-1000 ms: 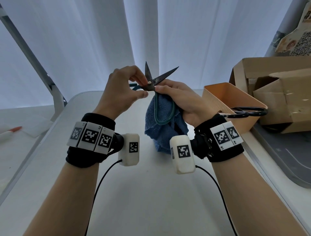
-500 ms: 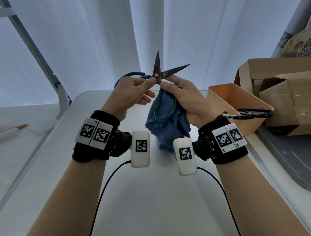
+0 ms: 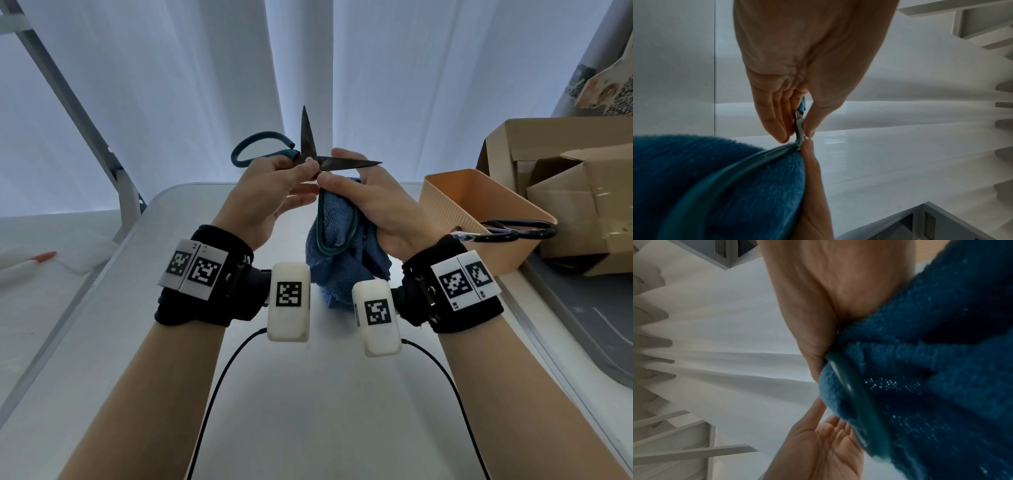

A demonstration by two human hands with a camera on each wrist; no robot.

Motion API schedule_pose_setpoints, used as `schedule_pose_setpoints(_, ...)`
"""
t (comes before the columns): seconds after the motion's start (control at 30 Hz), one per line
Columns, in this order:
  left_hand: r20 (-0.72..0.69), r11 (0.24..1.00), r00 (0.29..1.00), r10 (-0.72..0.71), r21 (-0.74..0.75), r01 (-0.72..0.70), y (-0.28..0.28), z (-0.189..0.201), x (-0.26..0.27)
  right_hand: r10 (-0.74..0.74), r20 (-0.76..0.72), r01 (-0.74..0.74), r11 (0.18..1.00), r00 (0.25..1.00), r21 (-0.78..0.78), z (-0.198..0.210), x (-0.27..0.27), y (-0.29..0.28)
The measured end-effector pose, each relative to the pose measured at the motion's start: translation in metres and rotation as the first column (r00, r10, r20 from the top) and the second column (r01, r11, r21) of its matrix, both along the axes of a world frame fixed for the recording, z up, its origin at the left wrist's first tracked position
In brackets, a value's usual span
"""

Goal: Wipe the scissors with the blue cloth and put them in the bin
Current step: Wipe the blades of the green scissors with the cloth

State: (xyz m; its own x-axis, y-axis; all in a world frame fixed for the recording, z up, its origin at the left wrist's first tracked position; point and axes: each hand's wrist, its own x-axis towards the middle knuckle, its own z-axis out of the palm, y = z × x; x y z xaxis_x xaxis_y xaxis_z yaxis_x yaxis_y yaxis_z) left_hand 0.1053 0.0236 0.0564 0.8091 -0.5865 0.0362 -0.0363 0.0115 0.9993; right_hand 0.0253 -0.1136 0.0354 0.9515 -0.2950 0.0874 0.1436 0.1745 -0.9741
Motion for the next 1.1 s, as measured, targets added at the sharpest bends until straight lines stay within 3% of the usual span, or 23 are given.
schedule_pose_setpoints(0.2,-0.089,0.997,0.996,0.016,-0.077,-0.023,-0.003,-0.003,-0.002,0.057,-0.021,-0.058,0.998,0.998,-0.036,-0.001,0.001,0.0)
schedule_pose_setpoints(0.33,-0.075,0.995,0.995,0.058,-0.08,-0.064,0.0,-0.001,0.001,0.136,-0.023,-0.136,0.99,0.99,-0.039,0.002,-0.003,0.0)
schedule_pose_setpoints(0.5,-0.067,0.965,0.979,0.194,-0.165,-0.203,0.012,0.007,0.012,-0.034,-0.066,0.037,0.999,0.997,0.033,0.006,-0.005,-0.014)
schedule_pose_setpoints(0.63,-0.116,0.948,0.967,0.227,-0.203,-0.246,0.02,0.008,0.017,-0.094,-0.179,0.065,0.984,0.979,-0.164,-0.003,-0.003,-0.019)
schedule_pose_setpoints(0.77,-0.129,0.95,0.969,0.21,-0.207,-0.233,0.019,0.007,0.015,-0.122,-0.351,-0.051,0.894,0.928,-0.446,-0.013,-0.002,-0.02)
schedule_pose_setpoints(0.97,-0.089,0.96,0.975,0.202,-0.18,-0.215,0.017,0.008,0.015,-0.215,-0.347,-0.06,0.77,0.913,-0.635,-0.011,-0.003,-0.022)
schedule_pose_setpoints(1.1,-0.096,0.962,0.976,0.197,-0.175,-0.211,0.018,0.009,0.015,-0.114,-0.442,-0.245,0.698,0.89,-0.673,-0.011,-0.006,-0.016)
